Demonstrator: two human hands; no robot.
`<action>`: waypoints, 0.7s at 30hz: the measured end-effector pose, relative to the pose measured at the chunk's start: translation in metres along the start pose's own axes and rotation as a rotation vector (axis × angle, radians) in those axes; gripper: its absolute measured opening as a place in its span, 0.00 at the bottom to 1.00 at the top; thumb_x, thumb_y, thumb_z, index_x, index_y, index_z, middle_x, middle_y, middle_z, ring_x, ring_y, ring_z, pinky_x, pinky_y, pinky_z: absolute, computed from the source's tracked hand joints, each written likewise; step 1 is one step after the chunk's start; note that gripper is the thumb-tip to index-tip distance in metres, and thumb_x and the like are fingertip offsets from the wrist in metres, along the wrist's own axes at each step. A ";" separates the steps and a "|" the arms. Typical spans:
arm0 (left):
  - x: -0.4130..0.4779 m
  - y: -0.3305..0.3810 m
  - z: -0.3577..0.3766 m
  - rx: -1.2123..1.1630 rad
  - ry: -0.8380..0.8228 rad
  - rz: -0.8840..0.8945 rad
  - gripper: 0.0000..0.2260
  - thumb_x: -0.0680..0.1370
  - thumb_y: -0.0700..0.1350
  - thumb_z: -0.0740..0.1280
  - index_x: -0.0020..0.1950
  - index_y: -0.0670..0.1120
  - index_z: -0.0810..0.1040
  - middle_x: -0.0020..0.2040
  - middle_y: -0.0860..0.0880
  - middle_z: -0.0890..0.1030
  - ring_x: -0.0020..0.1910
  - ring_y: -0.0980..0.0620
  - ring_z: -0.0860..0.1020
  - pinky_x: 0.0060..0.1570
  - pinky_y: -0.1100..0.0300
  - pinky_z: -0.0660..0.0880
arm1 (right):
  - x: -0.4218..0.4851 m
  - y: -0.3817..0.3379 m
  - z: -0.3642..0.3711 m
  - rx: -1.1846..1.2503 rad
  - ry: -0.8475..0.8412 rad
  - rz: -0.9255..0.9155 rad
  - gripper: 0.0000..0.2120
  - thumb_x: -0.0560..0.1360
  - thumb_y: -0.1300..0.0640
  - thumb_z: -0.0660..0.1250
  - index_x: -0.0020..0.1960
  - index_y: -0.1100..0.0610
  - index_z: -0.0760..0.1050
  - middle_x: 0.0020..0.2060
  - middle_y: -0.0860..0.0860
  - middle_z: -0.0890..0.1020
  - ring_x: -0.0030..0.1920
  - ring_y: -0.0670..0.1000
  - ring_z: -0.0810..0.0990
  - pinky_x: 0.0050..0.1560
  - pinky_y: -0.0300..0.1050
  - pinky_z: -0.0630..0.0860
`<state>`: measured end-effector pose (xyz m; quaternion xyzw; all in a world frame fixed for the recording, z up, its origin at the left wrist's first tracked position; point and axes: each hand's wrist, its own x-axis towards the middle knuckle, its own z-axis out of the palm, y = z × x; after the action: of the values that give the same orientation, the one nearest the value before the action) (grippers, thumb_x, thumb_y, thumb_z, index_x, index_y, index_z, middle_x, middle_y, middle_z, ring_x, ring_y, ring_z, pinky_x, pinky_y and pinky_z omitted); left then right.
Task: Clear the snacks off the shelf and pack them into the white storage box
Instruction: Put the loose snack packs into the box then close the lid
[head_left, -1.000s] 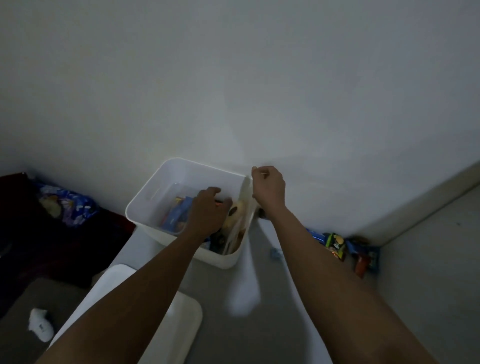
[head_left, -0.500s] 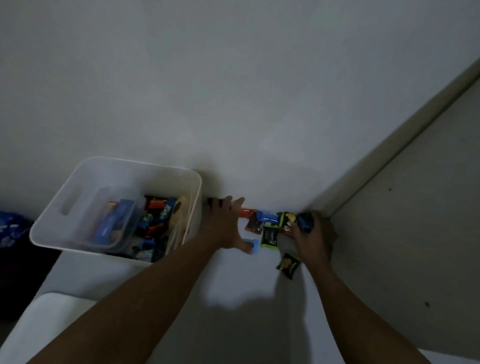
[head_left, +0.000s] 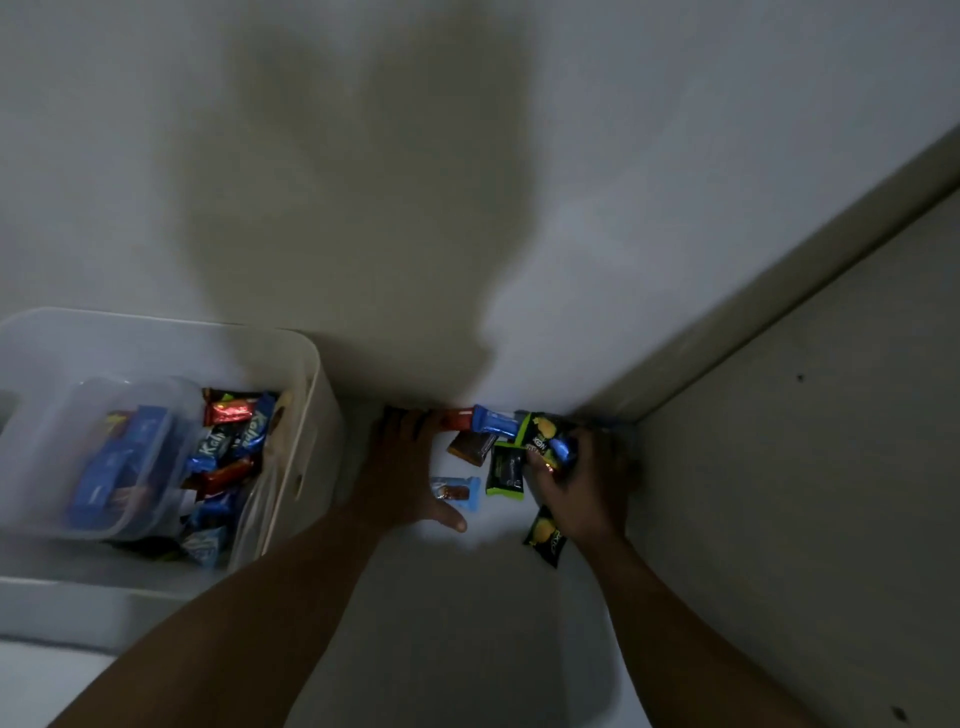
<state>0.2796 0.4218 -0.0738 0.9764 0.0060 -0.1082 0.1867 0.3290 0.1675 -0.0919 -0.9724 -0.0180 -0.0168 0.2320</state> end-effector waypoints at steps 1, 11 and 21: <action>0.002 0.002 0.001 0.023 0.018 0.058 0.65 0.46 0.79 0.69 0.77 0.52 0.56 0.71 0.47 0.66 0.68 0.42 0.65 0.70 0.42 0.61 | -0.002 -0.001 0.000 0.018 0.000 -0.012 0.28 0.68 0.31 0.66 0.56 0.51 0.73 0.57 0.53 0.75 0.62 0.59 0.72 0.59 0.60 0.71; 0.018 0.009 -0.002 0.210 -0.056 0.385 0.53 0.57 0.81 0.63 0.76 0.54 0.63 0.79 0.51 0.55 0.75 0.46 0.59 0.64 0.46 0.65 | -0.010 -0.006 -0.001 -0.115 -0.333 -0.242 0.44 0.62 0.20 0.60 0.73 0.39 0.62 0.76 0.46 0.58 0.77 0.61 0.51 0.69 0.75 0.53; 0.004 -0.005 0.019 0.251 0.056 0.396 0.38 0.68 0.76 0.59 0.72 0.55 0.70 0.66 0.46 0.71 0.64 0.44 0.69 0.59 0.46 0.63 | -0.035 -0.004 0.007 -0.232 -0.453 -0.344 0.43 0.67 0.27 0.62 0.77 0.39 0.54 0.79 0.49 0.55 0.79 0.60 0.46 0.72 0.73 0.51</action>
<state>0.2795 0.4191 -0.0932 0.9767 -0.1942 -0.0420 0.0812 0.2939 0.1729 -0.0980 -0.9540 -0.2317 0.1594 0.1034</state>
